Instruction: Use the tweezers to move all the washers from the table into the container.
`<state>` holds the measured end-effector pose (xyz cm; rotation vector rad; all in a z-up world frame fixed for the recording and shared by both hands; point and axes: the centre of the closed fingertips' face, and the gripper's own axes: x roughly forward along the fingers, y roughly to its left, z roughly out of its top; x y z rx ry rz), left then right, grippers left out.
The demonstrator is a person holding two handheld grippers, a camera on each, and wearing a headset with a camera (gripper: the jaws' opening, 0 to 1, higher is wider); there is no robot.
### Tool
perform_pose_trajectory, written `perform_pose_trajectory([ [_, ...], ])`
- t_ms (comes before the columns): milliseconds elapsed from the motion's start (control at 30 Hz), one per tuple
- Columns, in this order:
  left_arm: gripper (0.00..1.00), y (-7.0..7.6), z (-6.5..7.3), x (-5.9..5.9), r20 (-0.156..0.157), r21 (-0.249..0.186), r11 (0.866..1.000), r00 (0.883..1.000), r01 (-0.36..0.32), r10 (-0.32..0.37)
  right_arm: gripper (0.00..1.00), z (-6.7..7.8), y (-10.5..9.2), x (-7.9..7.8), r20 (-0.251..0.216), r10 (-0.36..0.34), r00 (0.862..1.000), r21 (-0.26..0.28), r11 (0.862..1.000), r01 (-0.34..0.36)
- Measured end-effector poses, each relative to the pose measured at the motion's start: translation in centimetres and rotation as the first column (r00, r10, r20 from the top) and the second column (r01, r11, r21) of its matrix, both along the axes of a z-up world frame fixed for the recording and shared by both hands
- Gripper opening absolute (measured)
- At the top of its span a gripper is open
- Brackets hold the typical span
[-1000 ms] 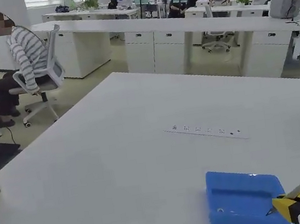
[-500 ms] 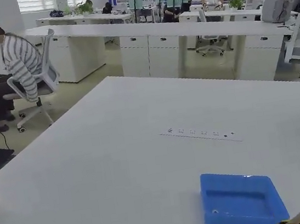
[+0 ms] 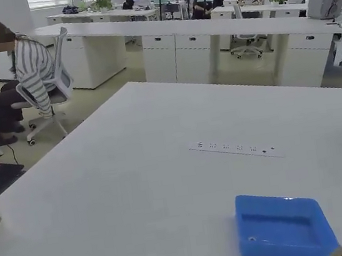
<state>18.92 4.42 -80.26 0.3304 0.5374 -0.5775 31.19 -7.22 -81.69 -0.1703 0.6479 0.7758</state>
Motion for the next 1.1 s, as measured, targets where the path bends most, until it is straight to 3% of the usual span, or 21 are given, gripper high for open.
perform_pose_trajectory([
  [300, 0.94, 0.0, -0.2, -0.1, -0.012, 0.007, 1.000, 1.000, 0.005, -0.005, 0.03, -0.7, 0.0, -0.2, -0.017, 0.016, 1.000, -0.022, 1.000, -0.016],
  [400, 0.93, 0.1, -0.3, -0.2, -0.016, 0.015, 1.000, 1.000, 0.005, -0.004, 0.03, -1.2, 0.0, -0.1, -0.008, 0.025, 1.000, -0.055, 0.998, -0.025],
  [567, 0.89, 0.2, -0.3, -0.2, -0.016, 0.025, 1.000, 1.000, 0.008, -0.008, 0.03, -1.3, 0.1, -0.2, -0.015, 0.030, 0.999, -0.050, 0.998, -0.030],
  [767, 0.94, 0.1, -0.3, -0.2, -0.015, 0.019, 1.000, 1.000, 0.007, -0.006, 0.04, -1.7, 0.0, -0.2, -0.003, 0.035, 0.999, -0.071, 0.997, -0.035],
  [1100, 0.99, 0.0, -0.2, -0.1, -0.013, 0.005, 1.000, 1.000, 0.001, -0.001, 0.04, -1.6, 0.1, 0.2, -0.004, 0.032, 0.999, -0.058, 0.998, -0.032],
])
